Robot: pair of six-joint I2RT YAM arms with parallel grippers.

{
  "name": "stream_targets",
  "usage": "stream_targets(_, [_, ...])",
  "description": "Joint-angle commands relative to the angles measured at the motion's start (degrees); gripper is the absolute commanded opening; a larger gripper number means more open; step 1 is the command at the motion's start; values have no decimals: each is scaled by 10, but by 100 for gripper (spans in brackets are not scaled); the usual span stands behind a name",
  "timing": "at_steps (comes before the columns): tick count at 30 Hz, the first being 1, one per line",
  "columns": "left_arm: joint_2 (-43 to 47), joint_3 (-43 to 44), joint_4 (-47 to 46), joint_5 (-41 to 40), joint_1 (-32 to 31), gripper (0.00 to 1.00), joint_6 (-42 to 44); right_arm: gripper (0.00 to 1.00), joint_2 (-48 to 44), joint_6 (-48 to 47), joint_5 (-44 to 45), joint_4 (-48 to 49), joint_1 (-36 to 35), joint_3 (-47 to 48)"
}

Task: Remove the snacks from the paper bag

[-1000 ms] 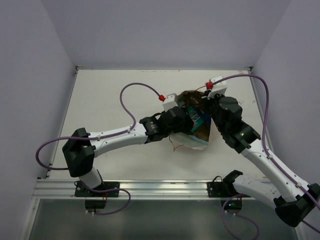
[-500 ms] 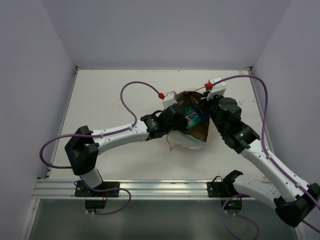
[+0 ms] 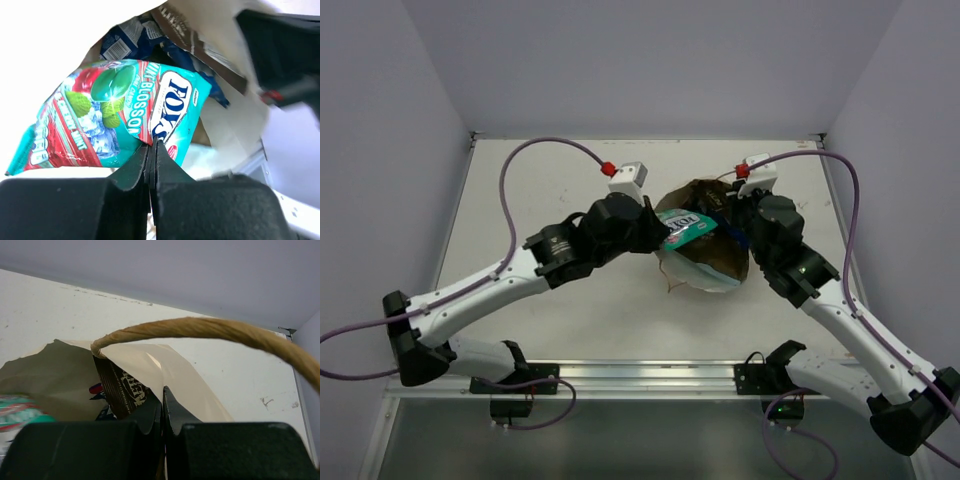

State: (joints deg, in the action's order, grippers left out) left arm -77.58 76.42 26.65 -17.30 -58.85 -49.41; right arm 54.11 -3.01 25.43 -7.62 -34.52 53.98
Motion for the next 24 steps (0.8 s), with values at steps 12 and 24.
stream_targets(12, [152,164,201,-172,105,0,159,0,-22,-5,19,-6,18,-19])
stream_targets(24, [76,-48,-164,-41,396,0,316,0,-43,-1,-24,-35,18,-10])
